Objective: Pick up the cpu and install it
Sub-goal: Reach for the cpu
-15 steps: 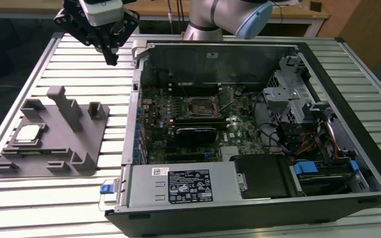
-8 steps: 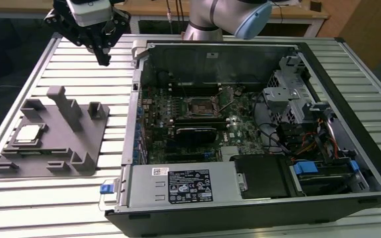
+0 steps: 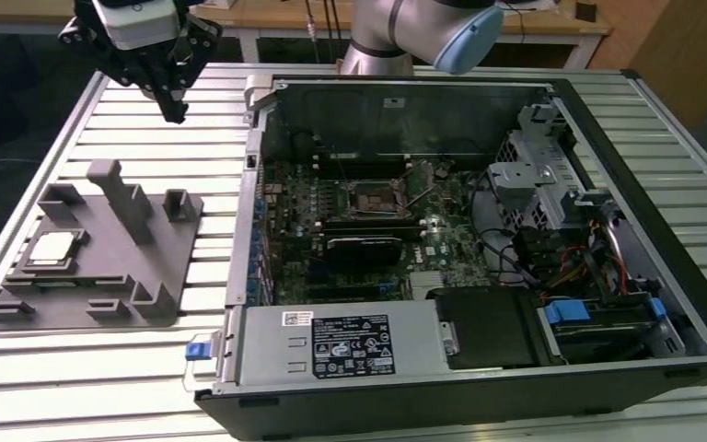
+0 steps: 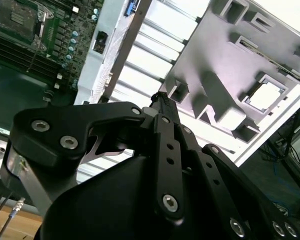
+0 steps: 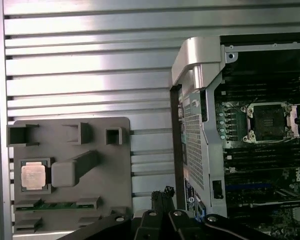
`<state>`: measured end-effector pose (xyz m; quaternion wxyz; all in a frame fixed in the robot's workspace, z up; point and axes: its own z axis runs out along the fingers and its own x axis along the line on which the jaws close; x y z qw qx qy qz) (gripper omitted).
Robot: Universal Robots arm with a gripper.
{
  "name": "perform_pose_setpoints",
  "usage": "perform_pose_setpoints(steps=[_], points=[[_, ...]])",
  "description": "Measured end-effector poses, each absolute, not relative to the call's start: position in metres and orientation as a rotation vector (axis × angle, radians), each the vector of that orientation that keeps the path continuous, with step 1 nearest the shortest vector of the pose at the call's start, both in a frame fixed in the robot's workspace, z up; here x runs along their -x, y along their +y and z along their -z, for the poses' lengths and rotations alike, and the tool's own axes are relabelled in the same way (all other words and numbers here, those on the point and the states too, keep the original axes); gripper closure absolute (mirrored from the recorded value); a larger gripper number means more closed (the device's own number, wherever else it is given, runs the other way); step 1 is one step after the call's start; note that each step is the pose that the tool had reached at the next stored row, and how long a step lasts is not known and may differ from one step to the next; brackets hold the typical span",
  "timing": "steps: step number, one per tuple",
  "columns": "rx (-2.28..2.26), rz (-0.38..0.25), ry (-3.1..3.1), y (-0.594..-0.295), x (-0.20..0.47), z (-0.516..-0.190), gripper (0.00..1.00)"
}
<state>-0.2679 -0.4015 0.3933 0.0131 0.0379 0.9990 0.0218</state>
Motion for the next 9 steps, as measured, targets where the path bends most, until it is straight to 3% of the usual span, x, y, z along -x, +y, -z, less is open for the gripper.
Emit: perform_pose_setpoints(steps=[9], points=[[-0.118,-0.068,3.112,-0.402,0.285,-0.393,0.89]])
